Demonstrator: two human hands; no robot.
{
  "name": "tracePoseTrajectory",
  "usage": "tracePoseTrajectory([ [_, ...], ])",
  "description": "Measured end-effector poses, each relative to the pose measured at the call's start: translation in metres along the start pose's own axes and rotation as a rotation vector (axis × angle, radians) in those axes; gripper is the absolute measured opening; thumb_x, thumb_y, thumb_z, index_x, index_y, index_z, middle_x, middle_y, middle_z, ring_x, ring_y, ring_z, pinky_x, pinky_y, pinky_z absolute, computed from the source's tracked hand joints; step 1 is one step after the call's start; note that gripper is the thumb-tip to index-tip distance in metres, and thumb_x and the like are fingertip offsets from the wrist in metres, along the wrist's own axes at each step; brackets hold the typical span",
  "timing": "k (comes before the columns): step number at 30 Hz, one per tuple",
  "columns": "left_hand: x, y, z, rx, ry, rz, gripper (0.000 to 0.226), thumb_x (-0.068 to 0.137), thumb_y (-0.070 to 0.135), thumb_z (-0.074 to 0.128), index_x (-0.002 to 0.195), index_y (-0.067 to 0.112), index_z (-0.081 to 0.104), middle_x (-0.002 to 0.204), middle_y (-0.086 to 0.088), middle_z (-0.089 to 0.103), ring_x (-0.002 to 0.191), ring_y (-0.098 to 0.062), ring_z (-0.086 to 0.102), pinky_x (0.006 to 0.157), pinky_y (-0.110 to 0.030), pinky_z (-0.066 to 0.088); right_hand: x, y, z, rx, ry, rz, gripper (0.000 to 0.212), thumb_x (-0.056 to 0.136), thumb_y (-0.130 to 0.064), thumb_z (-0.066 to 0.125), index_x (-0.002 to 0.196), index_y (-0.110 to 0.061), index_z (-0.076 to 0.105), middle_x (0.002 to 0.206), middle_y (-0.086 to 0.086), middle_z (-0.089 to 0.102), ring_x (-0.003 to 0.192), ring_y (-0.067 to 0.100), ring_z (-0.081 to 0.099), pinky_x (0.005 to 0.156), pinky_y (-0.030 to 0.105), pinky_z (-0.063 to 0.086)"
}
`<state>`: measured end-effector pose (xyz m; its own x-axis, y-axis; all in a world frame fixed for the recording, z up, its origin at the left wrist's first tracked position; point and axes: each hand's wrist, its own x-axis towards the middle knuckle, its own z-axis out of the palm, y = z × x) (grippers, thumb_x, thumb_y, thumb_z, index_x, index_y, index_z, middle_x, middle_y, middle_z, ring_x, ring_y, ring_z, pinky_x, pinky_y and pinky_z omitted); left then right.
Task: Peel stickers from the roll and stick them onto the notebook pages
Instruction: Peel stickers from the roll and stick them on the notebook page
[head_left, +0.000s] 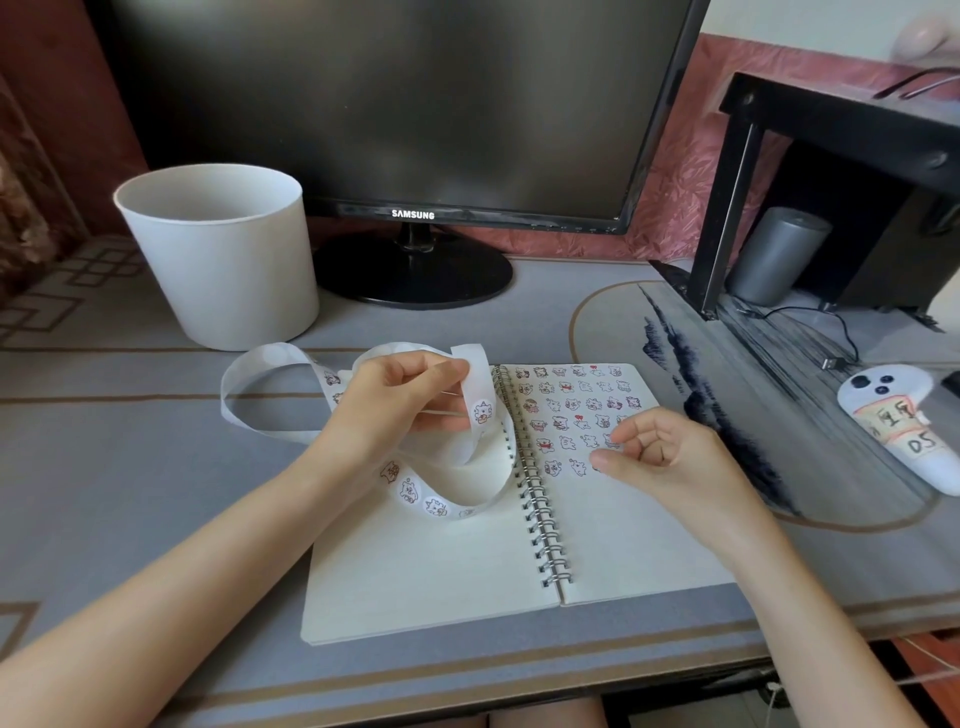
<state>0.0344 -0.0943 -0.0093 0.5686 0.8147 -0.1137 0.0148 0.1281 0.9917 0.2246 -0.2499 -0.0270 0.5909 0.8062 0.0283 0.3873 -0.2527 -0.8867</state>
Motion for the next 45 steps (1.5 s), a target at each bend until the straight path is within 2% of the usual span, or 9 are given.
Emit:
tracePoseTrajectory([
  [5, -0.001, 0.001, 0.001, -0.002, 0.01, -0.001, 0.019, 0.088, 0.02, 0.064, 0.084, 0.002, 0.069, 0.078, -0.009, 0.07, 0.065, -0.01, 0.066, 0.065, -0.018, 0.056, 0.001, 0.0, -0.004, -0.005, -0.044, 0.008, 0.021, 0.075, -0.001, 0.075, 0.083, -0.017, 0.063, 0.076, 0.003, 0.055, 0.063, 0.014, 0.048, 0.061, 0.016, 0.041],
  [8, -0.002, 0.002, 0.001, -0.018, -0.003, 0.002, 0.018, 0.088, 0.019, 0.063, 0.082, 0.003, 0.068, 0.079, -0.01, 0.069, 0.066, -0.012, 0.066, 0.067, -0.02, 0.057, 0.0, -0.001, -0.004, 0.006, -0.047, 0.01, 0.021, 0.079, 0.003, 0.07, 0.082, -0.016, 0.062, 0.076, 0.004, 0.054, 0.065, 0.014, 0.046, 0.057, 0.009, 0.039],
  [13, -0.003, 0.002, 0.001, -0.021, -0.024, 0.004, 0.017, 0.089, 0.019, 0.062, 0.079, 0.008, 0.068, 0.078, -0.008, 0.072, 0.069, -0.012, 0.068, 0.073, -0.025, 0.057, 0.004, -0.013, -0.004, 0.008, -0.039, 0.033, 0.006, 0.088, -0.011, 0.064, 0.085, -0.017, 0.063, 0.076, -0.003, 0.06, 0.053, 0.001, 0.048, 0.058, 0.014, 0.042],
  [17, -0.004, 0.003, 0.001, -0.035, -0.019, 0.013, 0.016, 0.089, 0.019, 0.062, 0.083, 0.005, 0.068, 0.08, -0.011, 0.072, 0.07, -0.015, 0.069, 0.072, -0.025, 0.057, 0.007, -0.041, 0.012, 0.068, 0.02, -0.162, 0.008, 0.089, -0.011, 0.061, 0.082, -0.014, 0.063, 0.074, 0.003, 0.067, 0.054, -0.001, 0.051, 0.053, 0.008, 0.039],
  [21, -0.003, 0.003, 0.0, -0.028, -0.004, 0.036, 0.018, 0.09, 0.018, 0.061, 0.088, 0.001, 0.067, 0.079, -0.01, 0.071, 0.072, -0.017, 0.069, 0.078, -0.03, 0.058, 0.008, -0.062, 0.038, 0.028, -0.033, -0.356, 0.003, 0.085, -0.019, 0.068, 0.085, -0.019, 0.066, 0.079, -0.004, 0.07, 0.071, 0.003, 0.058, 0.065, 0.016, 0.041],
  [30, -0.005, 0.005, 0.0, -0.096, 0.005, 0.133, 0.02, 0.093, 0.016, 0.057, 0.092, -0.002, 0.065, 0.085, -0.012, 0.072, 0.076, -0.015, 0.07, 0.068, -0.023, 0.058, 0.014, -0.066, 0.055, 0.15, -0.107, -0.335, 0.013, 0.076, -0.009, 0.076, 0.085, -0.015, 0.068, 0.078, -0.003, 0.07, 0.07, 0.0, 0.057, 0.062, 0.006, 0.037],
  [33, -0.004, 0.005, -0.001, -0.092, -0.005, 0.143, 0.02, 0.093, 0.017, 0.056, 0.092, -0.001, 0.065, 0.086, -0.012, 0.072, 0.077, -0.016, 0.07, 0.068, -0.022, 0.057, 0.015, -0.063, 0.058, 0.226, -0.136, -0.309, 0.015, 0.076, -0.009, 0.076, 0.086, -0.016, 0.067, 0.076, -0.003, 0.07, 0.071, 0.004, 0.06, 0.067, 0.012, 0.041],
  [39, -0.004, 0.004, 0.0, -0.103, -0.043, 0.122, 0.028, 0.094, 0.023, 0.054, 0.094, -0.003, 0.065, 0.09, -0.015, 0.071, 0.084, -0.023, 0.07, 0.077, -0.032, 0.059, 0.014, -0.058, 0.061, 0.307, -0.112, -0.341, 0.024, 0.078, -0.003, 0.073, 0.092, -0.018, 0.06, 0.071, -0.001, 0.066, 0.064, 0.012, 0.06, 0.07, 0.04, 0.048],
  [45, -0.007, 0.005, 0.003, 0.001, -0.077, 0.118, 0.025, 0.089, 0.019, 0.062, 0.095, -0.005, 0.067, 0.094, -0.026, 0.068, 0.082, -0.022, 0.067, 0.087, -0.035, 0.056, 0.014, -0.056, 0.062, 0.248, -0.041, -0.374, 0.02, 0.078, -0.007, 0.074, 0.088, -0.022, 0.065, 0.072, -0.006, 0.067, 0.063, 0.009, 0.058, 0.067, 0.047, 0.046],
])
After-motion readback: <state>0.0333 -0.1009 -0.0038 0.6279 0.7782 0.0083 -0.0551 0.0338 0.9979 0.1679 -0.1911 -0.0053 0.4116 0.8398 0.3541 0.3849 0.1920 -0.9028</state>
